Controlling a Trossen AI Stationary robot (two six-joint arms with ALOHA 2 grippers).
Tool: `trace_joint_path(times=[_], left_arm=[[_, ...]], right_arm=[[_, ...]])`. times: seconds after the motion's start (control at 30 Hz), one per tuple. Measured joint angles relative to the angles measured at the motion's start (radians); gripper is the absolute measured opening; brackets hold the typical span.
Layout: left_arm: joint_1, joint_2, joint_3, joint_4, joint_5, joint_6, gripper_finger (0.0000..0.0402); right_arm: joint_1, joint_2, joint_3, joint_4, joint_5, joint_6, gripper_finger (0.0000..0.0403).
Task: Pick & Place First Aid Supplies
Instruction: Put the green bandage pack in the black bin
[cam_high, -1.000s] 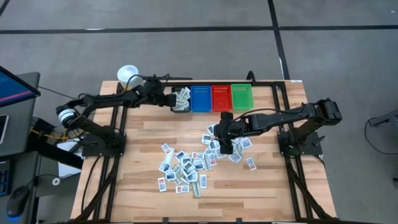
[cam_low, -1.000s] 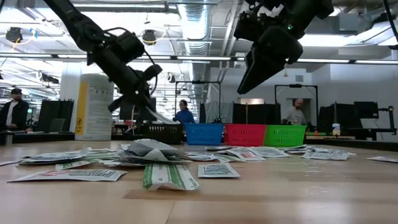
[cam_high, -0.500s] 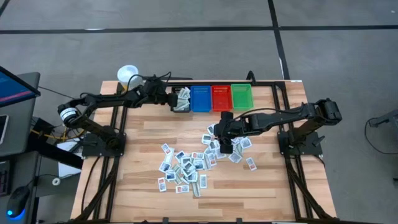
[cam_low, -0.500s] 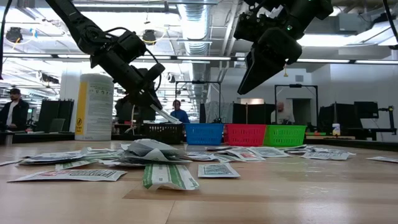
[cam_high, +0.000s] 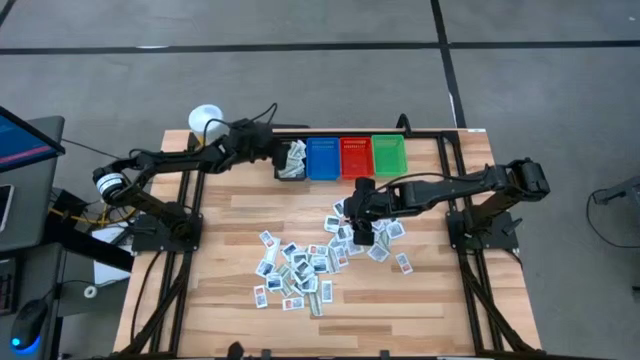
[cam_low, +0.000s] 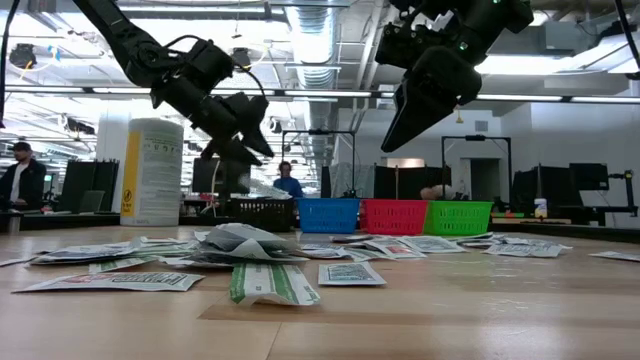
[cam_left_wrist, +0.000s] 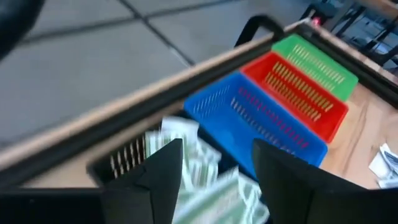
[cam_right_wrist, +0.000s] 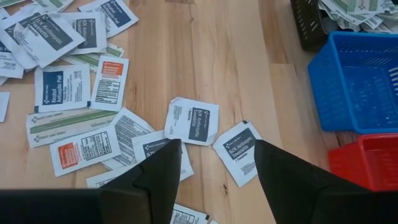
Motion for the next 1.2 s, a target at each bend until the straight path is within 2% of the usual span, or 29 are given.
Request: trace_joint_path(times=[0.3, 0.43, 0.57, 0.87, 1.03, 1.2], left_arm=[[-0.029, -0.011, 0.000, 0.083, 0.013, 0.098, 0.0187], [-0.089, -0.033, 0.001, 0.145, 0.092, -0.025, 0.0180], [-0.147, -0.017, 0.002, 0.177, 0.106, -0.150, 0.0175], [-0.162, 0.079, 0.002, 0.197, 0.152, -0.347, 0.0172], [-0.180, 0.066, 0.000, 0.237, 0.208, -0.400, 0.0171], [-0.233, 0.018, 0.000, 0.275, 0.217, -0.400, 0.0170]], right_arm=[[0.001, 0.000, 0.000, -0.001, -0.001, 0.000, 0.0194], [0.001, 0.000, 0.000, 0.001, -0.001, 0.000, 0.0195], [0.001, 0.000, 0.000, 0.026, -0.001, -0.008, 0.0196], [0.000, 0.000, 0.001, 0.042, -0.001, -0.019, 0.0192], [0.001, 0.000, 0.001, 0.037, -0.001, -0.018, 0.0193], [0.002, 0.000, 0.001, 0.037, -0.001, -0.015, 0.0191]])
